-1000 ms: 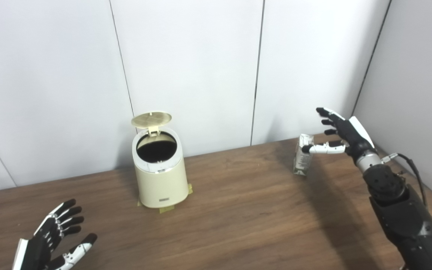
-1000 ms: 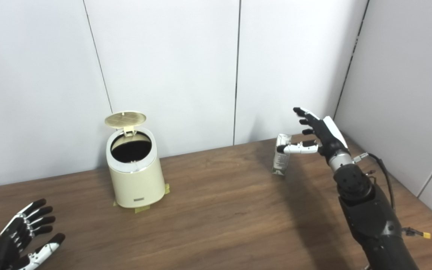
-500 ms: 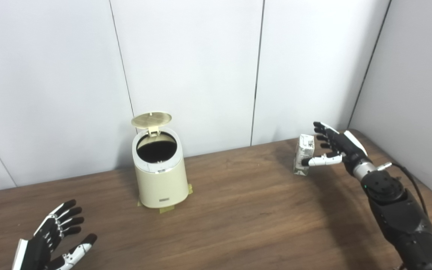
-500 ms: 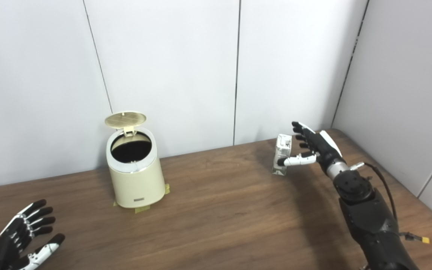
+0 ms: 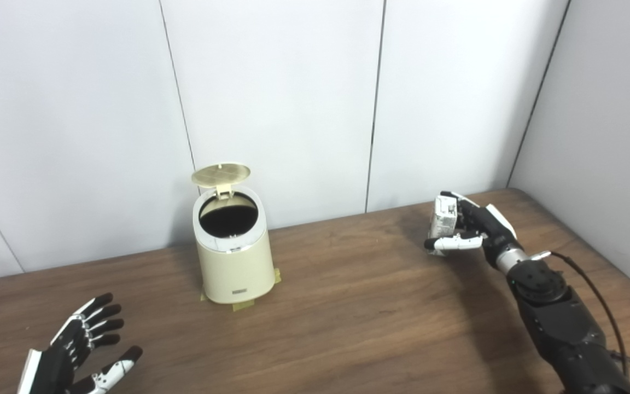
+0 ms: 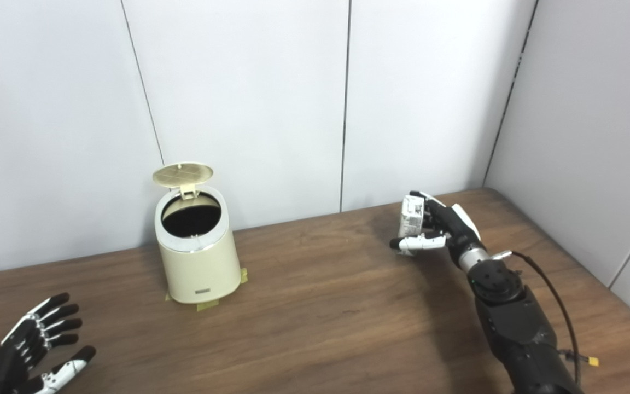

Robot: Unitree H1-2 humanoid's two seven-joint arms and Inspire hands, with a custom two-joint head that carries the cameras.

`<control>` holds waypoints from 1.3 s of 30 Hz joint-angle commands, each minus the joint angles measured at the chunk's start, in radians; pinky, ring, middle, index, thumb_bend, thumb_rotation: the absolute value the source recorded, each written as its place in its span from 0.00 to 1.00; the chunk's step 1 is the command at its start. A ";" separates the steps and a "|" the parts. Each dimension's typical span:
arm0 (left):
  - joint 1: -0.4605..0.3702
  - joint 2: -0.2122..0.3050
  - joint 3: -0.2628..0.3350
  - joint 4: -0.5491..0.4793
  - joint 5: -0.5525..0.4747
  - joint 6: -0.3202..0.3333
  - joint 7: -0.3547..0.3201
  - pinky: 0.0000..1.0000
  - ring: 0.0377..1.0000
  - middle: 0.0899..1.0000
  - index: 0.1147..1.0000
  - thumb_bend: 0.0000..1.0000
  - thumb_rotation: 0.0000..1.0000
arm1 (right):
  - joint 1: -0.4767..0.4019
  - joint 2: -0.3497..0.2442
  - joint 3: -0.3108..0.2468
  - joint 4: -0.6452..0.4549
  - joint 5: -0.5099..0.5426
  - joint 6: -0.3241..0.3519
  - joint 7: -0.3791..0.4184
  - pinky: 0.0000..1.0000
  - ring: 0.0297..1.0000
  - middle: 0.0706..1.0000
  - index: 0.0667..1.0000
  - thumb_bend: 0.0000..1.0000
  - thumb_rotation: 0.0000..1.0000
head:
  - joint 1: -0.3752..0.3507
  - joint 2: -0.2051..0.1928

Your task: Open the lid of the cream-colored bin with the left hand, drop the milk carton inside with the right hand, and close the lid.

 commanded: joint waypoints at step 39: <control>-0.001 0.023 -0.009 0.001 0.029 -0.029 0.008 0.69 0.71 0.76 0.80 0.56 0.09 | -0.062 0.047 0.050 0.012 -0.153 -0.281 -0.347 0.36 0.40 0.44 0.49 0.52 0.00 | 0.007 0.015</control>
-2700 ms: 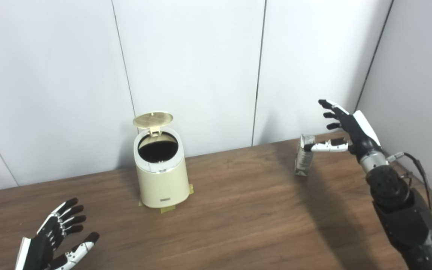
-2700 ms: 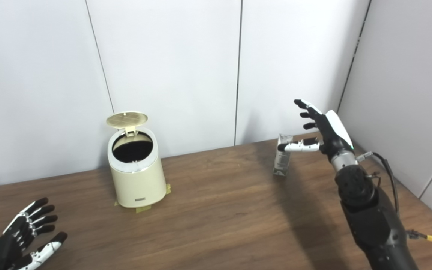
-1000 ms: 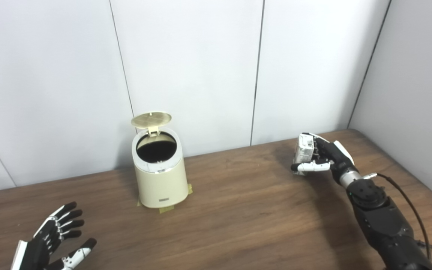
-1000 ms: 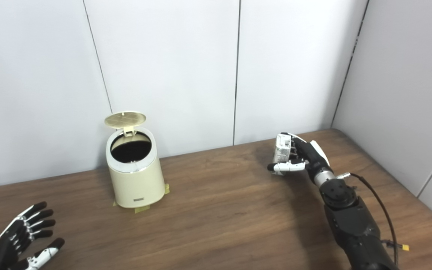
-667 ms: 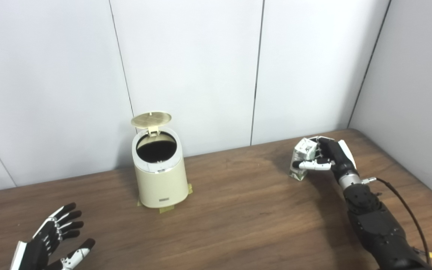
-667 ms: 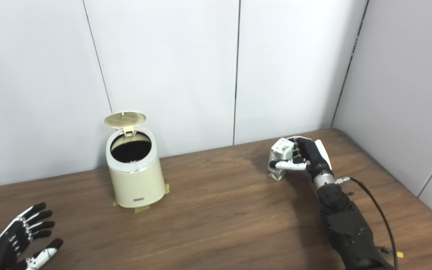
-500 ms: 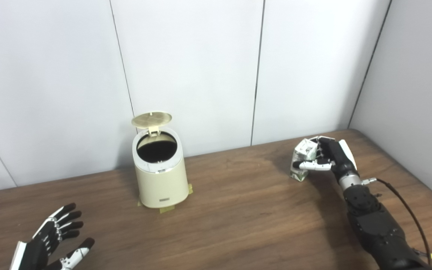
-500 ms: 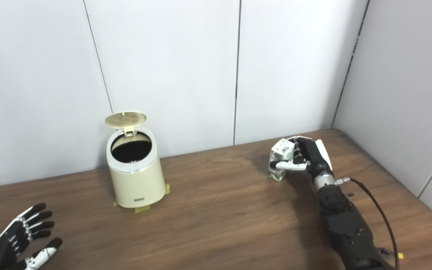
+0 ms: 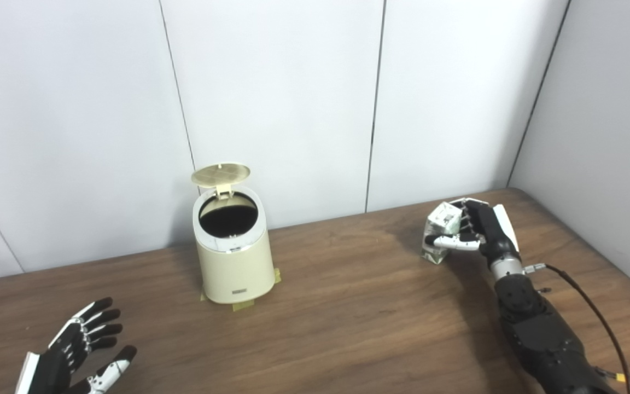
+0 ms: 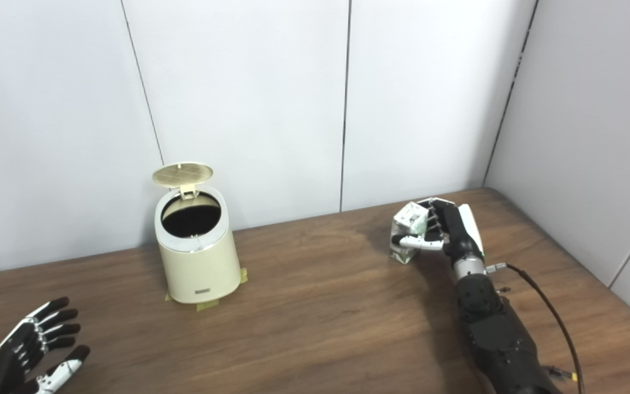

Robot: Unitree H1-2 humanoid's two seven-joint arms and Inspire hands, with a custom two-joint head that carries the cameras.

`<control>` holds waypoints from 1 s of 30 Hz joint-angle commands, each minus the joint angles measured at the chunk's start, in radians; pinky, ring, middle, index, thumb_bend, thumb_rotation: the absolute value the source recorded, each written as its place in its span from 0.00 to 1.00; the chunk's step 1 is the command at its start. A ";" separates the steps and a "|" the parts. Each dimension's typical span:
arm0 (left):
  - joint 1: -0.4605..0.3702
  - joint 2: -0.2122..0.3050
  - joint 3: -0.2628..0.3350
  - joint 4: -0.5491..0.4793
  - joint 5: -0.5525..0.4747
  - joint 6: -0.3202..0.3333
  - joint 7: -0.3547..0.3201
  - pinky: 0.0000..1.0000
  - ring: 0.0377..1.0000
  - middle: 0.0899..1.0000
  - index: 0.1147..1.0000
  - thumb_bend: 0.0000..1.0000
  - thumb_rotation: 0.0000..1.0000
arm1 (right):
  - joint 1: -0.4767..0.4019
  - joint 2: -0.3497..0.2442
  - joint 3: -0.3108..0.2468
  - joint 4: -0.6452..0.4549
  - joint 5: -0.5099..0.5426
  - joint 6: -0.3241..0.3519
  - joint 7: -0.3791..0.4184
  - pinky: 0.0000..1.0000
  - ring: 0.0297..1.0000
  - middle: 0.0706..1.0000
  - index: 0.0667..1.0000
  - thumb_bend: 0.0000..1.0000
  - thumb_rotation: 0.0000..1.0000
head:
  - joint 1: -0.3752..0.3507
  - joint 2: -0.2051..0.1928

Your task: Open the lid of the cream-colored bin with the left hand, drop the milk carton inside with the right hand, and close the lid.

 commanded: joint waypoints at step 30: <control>-0.025 -0.085 -0.059 0.038 0.071 -0.022 0.073 0.63 0.71 0.76 0.81 0.63 0.16 | -0.194 0.297 0.083 -0.483 -0.003 0.126 0.095 0.33 0.40 0.45 0.47 0.52 0.00 | 0.255 -0.035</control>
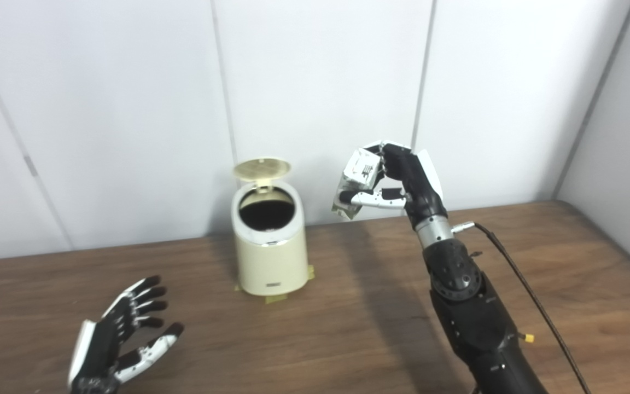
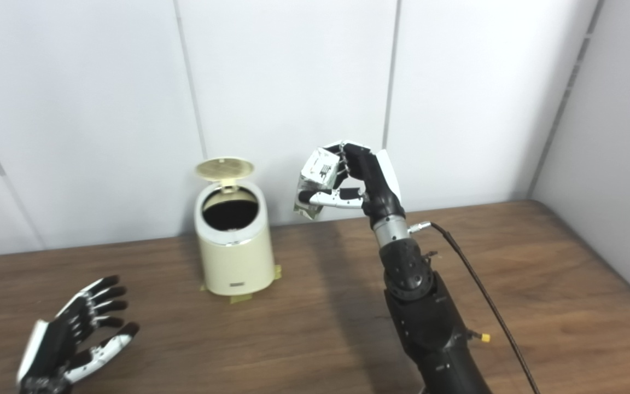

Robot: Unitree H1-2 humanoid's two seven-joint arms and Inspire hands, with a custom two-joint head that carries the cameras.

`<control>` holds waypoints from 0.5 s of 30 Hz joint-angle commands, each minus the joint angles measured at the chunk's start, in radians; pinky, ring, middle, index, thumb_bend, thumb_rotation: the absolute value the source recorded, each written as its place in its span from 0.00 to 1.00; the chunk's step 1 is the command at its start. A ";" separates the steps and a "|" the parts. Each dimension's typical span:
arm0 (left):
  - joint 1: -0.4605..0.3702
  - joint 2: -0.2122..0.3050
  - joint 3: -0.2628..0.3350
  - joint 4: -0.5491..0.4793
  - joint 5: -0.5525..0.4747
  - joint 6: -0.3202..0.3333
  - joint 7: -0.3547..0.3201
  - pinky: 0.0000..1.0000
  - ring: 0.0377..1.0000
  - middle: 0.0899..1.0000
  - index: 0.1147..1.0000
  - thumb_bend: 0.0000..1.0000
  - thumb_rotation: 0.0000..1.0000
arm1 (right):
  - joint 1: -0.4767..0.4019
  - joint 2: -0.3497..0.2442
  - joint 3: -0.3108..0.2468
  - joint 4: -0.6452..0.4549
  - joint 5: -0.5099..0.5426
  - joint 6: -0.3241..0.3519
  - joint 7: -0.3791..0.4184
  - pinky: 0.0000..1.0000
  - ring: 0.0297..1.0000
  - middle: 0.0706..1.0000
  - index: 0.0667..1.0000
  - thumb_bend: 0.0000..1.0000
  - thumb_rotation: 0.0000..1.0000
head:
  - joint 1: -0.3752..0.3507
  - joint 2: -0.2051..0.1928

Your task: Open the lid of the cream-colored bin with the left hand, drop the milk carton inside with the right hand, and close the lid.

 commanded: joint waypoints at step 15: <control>0.001 -0.069 -0.042 0.018 0.034 -0.014 0.048 0.59 0.70 0.76 0.80 0.63 0.13 | -0.127 0.113 0.034 -0.051 0.002 0.035 -0.006 0.32 0.40 0.44 0.47 0.52 0.00 | 0.080 -0.004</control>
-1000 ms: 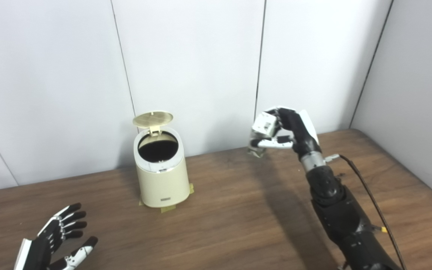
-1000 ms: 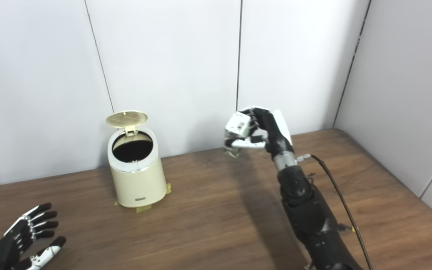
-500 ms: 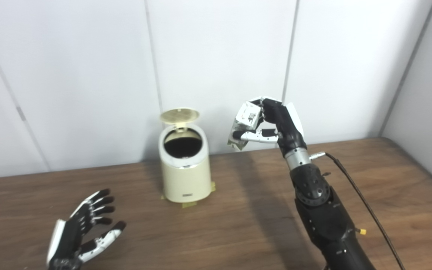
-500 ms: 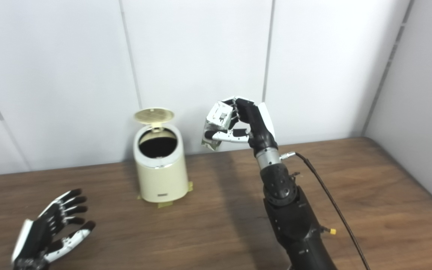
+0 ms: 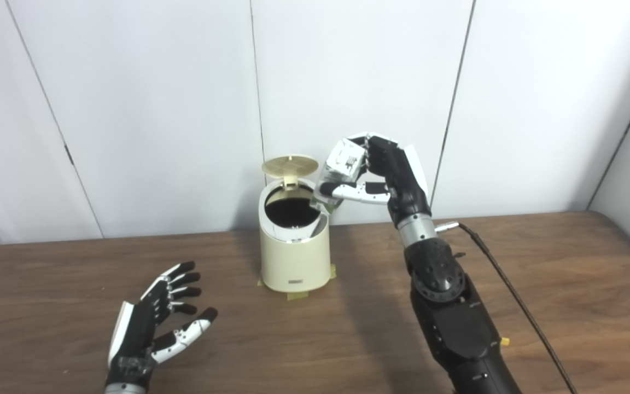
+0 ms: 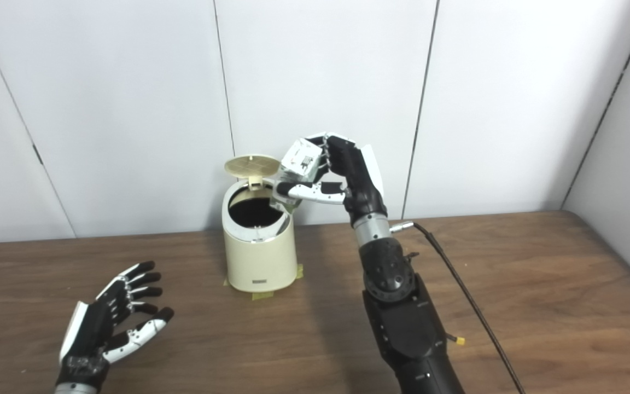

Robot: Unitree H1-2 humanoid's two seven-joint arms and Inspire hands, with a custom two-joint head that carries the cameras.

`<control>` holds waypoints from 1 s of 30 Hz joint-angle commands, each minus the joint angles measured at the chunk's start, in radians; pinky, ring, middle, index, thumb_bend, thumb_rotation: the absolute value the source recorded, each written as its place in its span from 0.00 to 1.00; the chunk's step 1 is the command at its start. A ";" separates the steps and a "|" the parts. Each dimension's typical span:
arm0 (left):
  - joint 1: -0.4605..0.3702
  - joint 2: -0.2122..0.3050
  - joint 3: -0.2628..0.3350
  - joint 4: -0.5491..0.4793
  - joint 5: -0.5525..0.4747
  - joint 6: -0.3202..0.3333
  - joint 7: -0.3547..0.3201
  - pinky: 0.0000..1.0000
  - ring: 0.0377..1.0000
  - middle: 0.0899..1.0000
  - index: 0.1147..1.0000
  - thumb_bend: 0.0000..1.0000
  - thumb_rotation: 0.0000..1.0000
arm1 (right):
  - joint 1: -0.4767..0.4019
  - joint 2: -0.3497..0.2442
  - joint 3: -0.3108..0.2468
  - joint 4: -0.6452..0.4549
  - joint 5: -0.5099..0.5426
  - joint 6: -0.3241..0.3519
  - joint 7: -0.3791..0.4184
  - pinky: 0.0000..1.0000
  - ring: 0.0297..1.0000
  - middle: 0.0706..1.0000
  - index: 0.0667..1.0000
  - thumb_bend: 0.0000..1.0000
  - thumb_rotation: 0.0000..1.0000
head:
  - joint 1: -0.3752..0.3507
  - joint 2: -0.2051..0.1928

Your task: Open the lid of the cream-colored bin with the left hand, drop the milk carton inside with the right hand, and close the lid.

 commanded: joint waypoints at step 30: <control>0.036 -0.083 -0.031 -0.064 0.024 0.041 0.021 0.59 0.71 0.77 0.80 0.62 0.08 | -0.215 0.036 0.096 0.307 -0.100 -0.178 -0.067 0.32 0.40 0.46 0.47 0.52 0.00 | 0.052 0.033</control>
